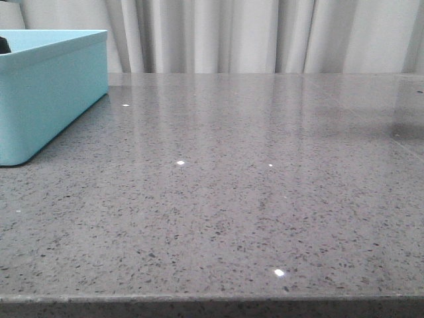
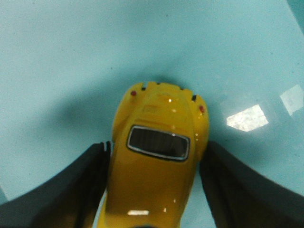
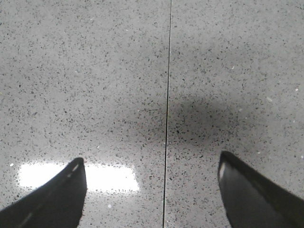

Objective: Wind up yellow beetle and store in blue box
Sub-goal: 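Lower the beetle into the blue box and open the left gripper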

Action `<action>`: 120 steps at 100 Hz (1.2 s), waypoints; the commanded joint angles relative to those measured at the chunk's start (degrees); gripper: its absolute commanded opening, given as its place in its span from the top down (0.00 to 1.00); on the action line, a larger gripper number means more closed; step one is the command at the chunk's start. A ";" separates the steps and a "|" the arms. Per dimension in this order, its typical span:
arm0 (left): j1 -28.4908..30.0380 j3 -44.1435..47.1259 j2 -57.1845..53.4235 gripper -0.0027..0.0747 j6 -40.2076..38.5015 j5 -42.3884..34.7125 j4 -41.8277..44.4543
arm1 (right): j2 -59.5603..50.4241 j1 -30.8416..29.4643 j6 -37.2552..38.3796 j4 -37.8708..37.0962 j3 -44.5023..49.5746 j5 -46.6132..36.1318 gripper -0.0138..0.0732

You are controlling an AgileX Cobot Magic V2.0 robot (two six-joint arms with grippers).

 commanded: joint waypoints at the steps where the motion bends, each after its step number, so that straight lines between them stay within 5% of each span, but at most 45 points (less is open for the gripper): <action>1: 0.05 -1.37 -2.80 0.35 -0.16 -1.91 -0.47 | -2.30 -0.05 -0.46 -1.20 -1.24 0.13 0.19; 33: 0.05 -1.48 -5.90 0.36 -0.78 -2.31 -0.58 | -3.86 -0.05 -1.83 -1.20 -1.24 -1.53 0.19; 74: 0.05 -0.80 -21.00 0.82 -2.09 -3.19 -6.07 | -11.43 -0.05 -3.08 -3.41 -1.11 -4.52 0.20; 100: 0.05 5.35 -30.96 0.99 -2.09 -5.08 -10.48 | -15.99 -0.05 -3.08 -3.47 -1.11 -3.97 0.61; 120: 0.05 12.18 -39.05 0.99 -2.09 -5.74 -12.28 | -20.18 -0.05 -3.08 -3.75 1.29 -4.34 0.85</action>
